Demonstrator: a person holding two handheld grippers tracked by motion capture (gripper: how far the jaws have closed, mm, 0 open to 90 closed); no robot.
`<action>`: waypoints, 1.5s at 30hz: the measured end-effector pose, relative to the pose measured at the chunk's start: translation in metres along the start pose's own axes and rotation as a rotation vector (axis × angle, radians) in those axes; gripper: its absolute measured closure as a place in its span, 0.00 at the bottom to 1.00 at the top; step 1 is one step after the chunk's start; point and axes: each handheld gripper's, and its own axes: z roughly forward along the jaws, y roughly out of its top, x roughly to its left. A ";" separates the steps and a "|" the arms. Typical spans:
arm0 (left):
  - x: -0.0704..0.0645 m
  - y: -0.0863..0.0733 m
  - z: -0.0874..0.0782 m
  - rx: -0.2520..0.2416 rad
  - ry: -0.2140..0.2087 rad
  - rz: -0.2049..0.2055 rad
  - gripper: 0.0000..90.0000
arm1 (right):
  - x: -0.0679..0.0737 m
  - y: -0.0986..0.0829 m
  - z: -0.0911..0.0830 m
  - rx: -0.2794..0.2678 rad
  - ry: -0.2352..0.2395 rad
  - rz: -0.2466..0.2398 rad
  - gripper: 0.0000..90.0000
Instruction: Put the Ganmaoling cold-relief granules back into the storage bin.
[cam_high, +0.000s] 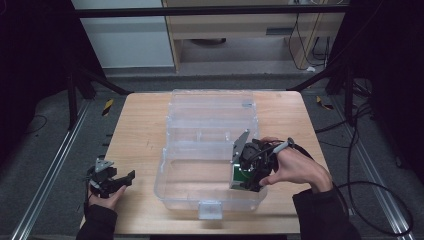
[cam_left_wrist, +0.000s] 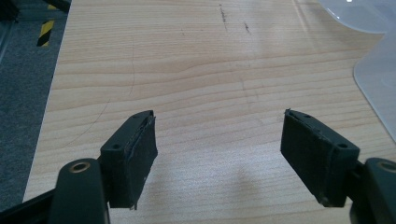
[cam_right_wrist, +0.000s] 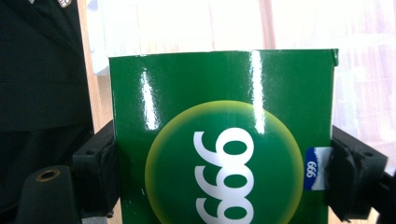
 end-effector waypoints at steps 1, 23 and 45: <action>0.000 0.000 0.000 0.000 0.001 0.000 0.29 | 0.000 0.000 0.001 0.000 0.004 0.000 0.18; 0.000 0.000 0.000 0.000 0.000 0.001 0.29 | 0.002 0.001 0.031 0.059 0.023 -0.014 0.18; 0.000 0.000 -0.001 -0.001 0.001 0.002 0.29 | 0.001 -0.013 0.051 0.056 0.037 0.012 0.18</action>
